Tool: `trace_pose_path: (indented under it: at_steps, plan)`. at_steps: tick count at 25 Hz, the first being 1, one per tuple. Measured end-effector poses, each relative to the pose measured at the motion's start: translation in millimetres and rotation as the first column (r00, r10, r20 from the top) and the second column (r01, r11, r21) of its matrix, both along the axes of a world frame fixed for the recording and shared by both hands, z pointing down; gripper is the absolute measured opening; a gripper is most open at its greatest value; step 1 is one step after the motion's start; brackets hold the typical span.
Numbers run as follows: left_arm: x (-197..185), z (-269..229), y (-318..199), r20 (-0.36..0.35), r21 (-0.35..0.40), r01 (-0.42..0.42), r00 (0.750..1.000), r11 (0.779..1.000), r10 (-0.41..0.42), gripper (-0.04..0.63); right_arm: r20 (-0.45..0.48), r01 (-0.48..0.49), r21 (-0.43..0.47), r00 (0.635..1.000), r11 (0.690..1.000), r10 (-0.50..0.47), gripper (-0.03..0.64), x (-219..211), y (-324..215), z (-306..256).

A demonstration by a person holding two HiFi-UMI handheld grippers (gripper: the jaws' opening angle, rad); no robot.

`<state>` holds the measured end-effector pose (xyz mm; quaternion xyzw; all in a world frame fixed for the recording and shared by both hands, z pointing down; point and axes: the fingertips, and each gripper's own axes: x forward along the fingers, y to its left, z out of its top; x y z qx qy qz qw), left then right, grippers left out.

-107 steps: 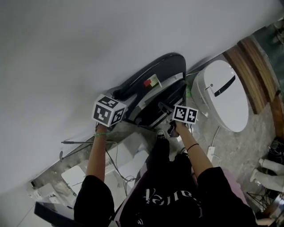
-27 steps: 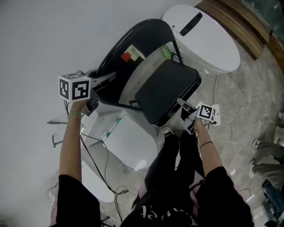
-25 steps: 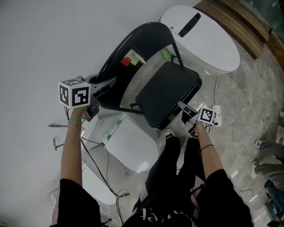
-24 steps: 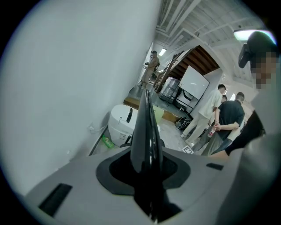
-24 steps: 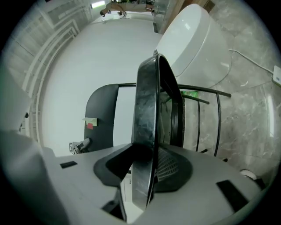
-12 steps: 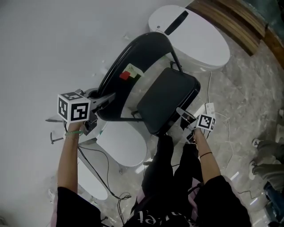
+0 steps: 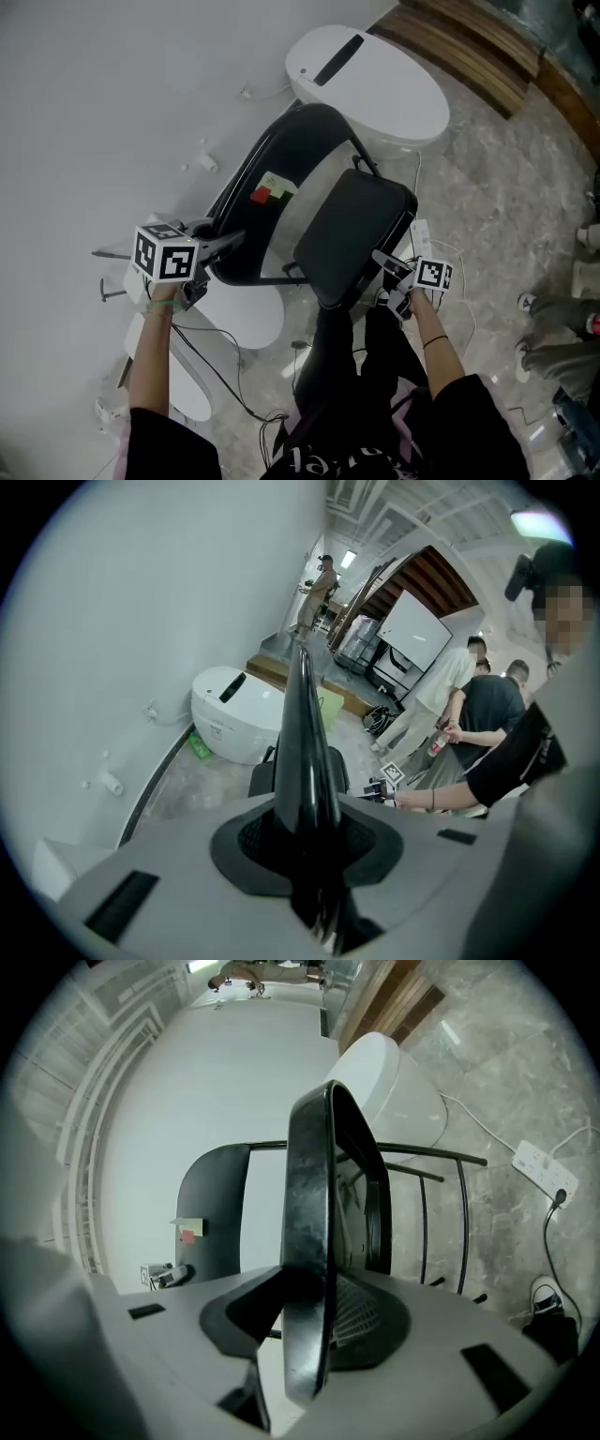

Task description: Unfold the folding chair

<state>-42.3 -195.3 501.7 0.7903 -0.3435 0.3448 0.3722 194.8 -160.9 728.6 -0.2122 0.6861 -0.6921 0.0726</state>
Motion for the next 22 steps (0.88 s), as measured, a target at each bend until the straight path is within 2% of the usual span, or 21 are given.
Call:
trace_pose_path:
  at_steps: [3,7,13,17,22]
  plan:
    - [-2.3,1.8,0.4,-0.009,-0.001,0.027,1.0,1.0,-0.027,0.075,-0.004,-0.002,-0.001,1.0,1.0,0.002,0.127,9.0,5.7,5.8]
    - [-12.1,12.5,-12.1,0.001,0.003,0.054,0.999,0.999,-0.054,0.075,0.043,0.003,0.036,0.999,0.999,-0.005,0.132,22.1,5.2,16.2]
    - [-15.5,44.1,-23.9,-0.032,-0.001,0.057,0.998,0.998,-0.057,0.078,-0.043,-0.025,-0.024,0.999,0.999,0.024,0.157,62.7,21.2,69.4]
    - [-32.4,77.6,-33.6,-0.046,0.018,0.067,0.997,0.998,-0.067,0.078,-0.107,-0.043,-0.038,0.993,0.998,0.039,0.168,65.4,22.6,104.1]
    - [-28.7,71.1,-31.3,-0.061,0.033,0.084,0.995,0.996,-0.082,0.083,-0.144,-0.076,-0.061,0.987,0.995,0.067,0.184,88.0,39.0,108.9]
